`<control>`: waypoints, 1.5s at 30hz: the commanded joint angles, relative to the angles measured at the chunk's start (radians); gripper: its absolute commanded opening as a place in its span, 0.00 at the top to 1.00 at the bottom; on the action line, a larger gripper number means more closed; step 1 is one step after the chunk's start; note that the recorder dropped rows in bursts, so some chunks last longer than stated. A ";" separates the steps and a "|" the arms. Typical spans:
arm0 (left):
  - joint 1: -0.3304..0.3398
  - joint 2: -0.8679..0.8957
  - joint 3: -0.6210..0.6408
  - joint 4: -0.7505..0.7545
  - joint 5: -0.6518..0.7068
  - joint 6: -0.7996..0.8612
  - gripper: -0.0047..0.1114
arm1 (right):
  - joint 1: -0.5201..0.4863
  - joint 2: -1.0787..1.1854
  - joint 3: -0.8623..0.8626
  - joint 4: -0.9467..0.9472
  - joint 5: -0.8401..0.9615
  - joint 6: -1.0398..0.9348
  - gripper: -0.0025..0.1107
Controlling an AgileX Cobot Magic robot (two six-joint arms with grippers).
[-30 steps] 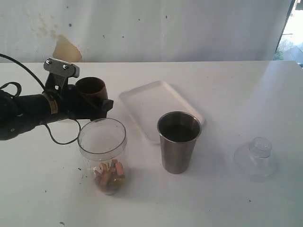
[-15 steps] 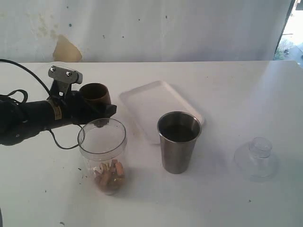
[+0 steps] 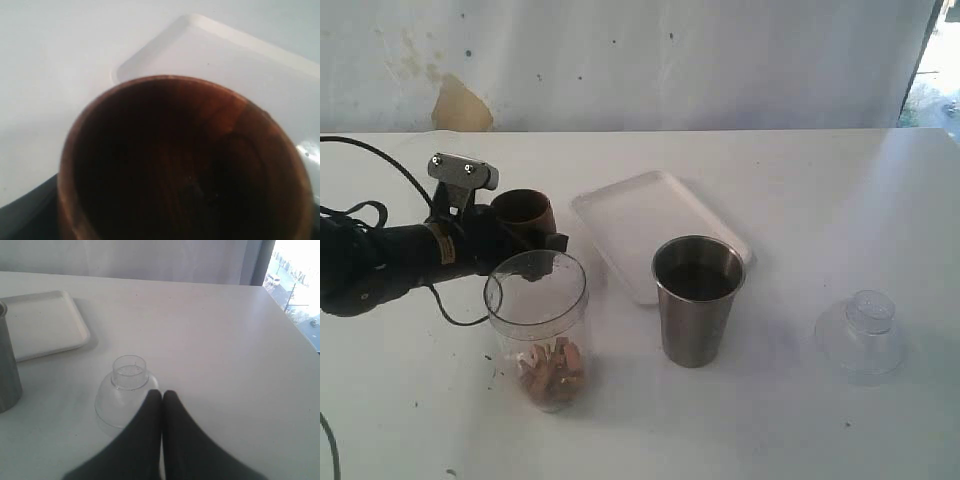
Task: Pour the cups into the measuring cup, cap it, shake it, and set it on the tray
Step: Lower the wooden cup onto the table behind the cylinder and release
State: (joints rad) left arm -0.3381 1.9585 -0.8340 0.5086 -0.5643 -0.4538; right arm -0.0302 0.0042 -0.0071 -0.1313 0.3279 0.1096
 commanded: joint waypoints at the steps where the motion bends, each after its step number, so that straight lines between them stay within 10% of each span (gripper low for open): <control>1: -0.004 0.037 -0.005 0.001 -0.075 -0.010 0.96 | 0.001 -0.004 0.007 0.002 -0.010 0.000 0.98; 11: -0.004 0.090 -0.005 0.001 -0.175 0.044 0.94 | 0.001 -0.004 0.007 0.002 -0.010 0.000 0.98; 25: -0.004 0.095 -0.005 -0.006 -0.157 0.098 0.16 | 0.001 -0.004 0.007 0.002 -0.010 0.000 0.98; 45: -0.004 -0.069 -0.005 0.070 -0.135 0.068 0.15 | 0.001 -0.004 0.007 0.002 -0.010 0.000 0.98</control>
State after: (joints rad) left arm -0.3381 1.9214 -0.8355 0.5713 -0.7033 -0.3778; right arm -0.0302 0.0042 -0.0071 -0.1313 0.3279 0.1096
